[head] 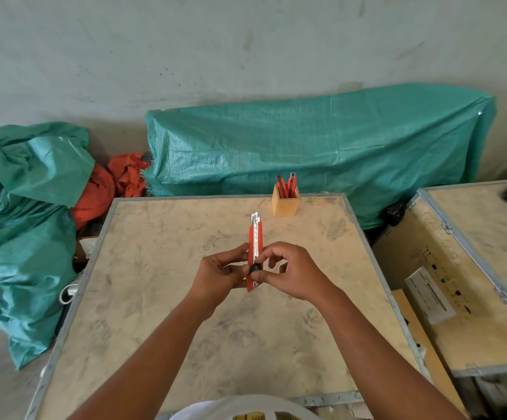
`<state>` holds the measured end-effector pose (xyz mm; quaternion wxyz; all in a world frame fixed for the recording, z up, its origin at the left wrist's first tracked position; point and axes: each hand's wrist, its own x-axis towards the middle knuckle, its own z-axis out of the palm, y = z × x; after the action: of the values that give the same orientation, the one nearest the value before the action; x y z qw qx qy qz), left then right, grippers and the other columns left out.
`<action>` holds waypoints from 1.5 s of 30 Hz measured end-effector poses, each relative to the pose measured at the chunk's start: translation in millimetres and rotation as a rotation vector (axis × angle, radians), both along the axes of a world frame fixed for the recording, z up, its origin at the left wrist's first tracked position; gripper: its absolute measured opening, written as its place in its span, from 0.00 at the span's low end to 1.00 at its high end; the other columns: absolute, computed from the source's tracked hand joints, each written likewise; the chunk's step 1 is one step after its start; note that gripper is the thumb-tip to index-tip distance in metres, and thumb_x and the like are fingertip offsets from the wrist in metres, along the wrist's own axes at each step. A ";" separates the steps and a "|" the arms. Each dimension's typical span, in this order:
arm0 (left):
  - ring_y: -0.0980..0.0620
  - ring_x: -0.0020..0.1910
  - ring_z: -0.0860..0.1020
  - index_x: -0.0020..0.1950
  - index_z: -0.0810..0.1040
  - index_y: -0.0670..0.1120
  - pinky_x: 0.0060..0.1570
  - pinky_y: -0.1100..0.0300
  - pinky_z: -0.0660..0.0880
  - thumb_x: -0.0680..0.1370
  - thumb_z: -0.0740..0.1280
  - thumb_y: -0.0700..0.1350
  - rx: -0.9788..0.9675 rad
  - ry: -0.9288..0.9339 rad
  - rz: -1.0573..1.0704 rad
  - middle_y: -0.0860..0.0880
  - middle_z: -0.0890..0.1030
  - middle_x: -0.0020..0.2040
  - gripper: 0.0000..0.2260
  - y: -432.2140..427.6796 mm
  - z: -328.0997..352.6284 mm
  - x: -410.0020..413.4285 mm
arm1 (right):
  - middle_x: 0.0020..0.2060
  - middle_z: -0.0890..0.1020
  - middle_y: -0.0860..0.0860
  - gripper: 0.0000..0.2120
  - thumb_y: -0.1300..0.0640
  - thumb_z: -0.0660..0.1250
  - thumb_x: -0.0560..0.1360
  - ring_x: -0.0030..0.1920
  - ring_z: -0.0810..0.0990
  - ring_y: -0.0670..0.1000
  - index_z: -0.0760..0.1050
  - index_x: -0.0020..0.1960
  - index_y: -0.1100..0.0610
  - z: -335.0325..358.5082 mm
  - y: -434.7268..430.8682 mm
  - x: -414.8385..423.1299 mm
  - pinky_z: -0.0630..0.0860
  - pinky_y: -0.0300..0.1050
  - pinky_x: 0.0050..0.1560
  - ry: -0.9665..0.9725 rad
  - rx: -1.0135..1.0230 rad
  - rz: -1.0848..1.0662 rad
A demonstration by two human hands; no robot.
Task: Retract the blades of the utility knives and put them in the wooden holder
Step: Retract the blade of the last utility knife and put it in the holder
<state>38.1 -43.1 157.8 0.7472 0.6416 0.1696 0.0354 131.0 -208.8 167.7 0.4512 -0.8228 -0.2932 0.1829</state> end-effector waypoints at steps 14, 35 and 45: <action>0.42 0.49 0.86 0.65 0.80 0.44 0.48 0.51 0.84 0.76 0.66 0.27 -0.001 0.009 -0.024 0.48 0.86 0.56 0.21 -13.7 1.6 23.5 | 0.54 0.86 0.43 0.13 0.49 0.78 0.72 0.49 0.85 0.44 0.84 0.55 0.46 -5.6 -18.9 22.1 0.83 0.45 0.52 0.026 0.089 -0.079; 0.43 0.46 0.87 0.60 0.83 0.49 0.45 0.55 0.84 0.76 0.66 0.27 0.192 0.024 -0.055 0.46 0.86 0.55 0.21 -40.6 -0.2 211.4 | 0.53 0.87 0.48 0.17 0.67 0.74 0.75 0.47 0.87 0.48 0.85 0.58 0.49 -18.9 -37.0 215.1 0.84 0.45 0.53 0.000 0.132 -0.203; 0.54 0.59 0.78 0.65 0.80 0.53 0.64 0.54 0.72 0.74 0.73 0.36 0.468 0.127 0.030 0.57 0.82 0.56 0.22 -13.9 -47.5 320.4 | 0.52 0.88 0.51 0.15 0.68 0.71 0.75 0.49 0.86 0.48 0.85 0.57 0.53 -78.9 9.9 321.2 0.82 0.40 0.50 -0.199 0.141 -0.291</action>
<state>358.5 -57.0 110.2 0.5652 0.7957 0.2131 0.0443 452.1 -198.9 88.7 0.4982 -0.8370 -0.2261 0.0124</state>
